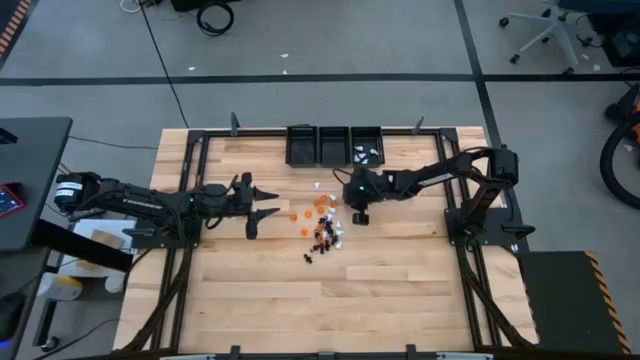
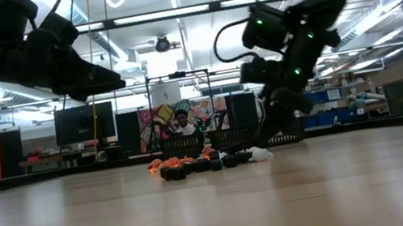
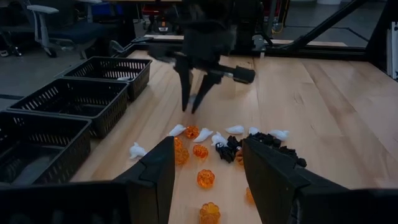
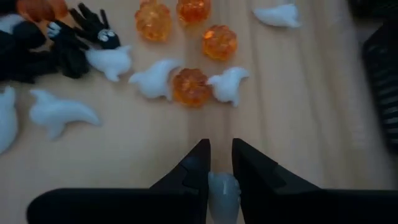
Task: Sort game pieces by color
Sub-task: Put the white game piece into the right black basket
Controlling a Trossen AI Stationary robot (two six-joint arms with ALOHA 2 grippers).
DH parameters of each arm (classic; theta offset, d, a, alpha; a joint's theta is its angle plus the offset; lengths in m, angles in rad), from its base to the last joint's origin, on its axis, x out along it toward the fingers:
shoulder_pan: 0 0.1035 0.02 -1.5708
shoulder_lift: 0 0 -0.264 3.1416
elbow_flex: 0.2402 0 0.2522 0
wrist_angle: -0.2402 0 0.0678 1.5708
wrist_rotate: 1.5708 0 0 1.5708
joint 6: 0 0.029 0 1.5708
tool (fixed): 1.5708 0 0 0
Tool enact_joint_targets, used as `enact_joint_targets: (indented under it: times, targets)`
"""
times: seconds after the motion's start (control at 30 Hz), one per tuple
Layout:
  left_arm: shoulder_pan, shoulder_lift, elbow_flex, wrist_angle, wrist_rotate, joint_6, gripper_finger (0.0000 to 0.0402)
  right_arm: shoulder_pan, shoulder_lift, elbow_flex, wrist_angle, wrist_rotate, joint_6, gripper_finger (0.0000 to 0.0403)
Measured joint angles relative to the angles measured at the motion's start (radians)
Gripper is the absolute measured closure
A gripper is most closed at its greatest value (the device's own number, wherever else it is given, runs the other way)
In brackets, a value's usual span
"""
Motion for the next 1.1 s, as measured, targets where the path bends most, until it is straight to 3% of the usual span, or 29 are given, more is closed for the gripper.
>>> enact_joint_targets:
  times: [0.17,0.33,0.77,1.1]
  targets:
    - [0.000,0.000,0.000,0.000,0.000,0.007,0.0234,-0.014,0.000,0.163,-0.259,0.048,-0.067,0.0334]
    - [0.000,0.000,0.000,-0.002,0.000,-0.016,0.0234,-0.073,-0.001,0.279,-0.396,0.083,-0.113,0.0334]
    - [0.000,0.000,0.000,-0.057,0.000,-0.187,0.0234,-0.322,-0.002,0.344,-0.445,0.151,-0.025,0.0334]
    - [0.000,0.000,0.000,-0.059,0.000,-0.195,0.0234,-0.486,-0.002,0.344,-0.397,-0.093,-0.001,0.0331]
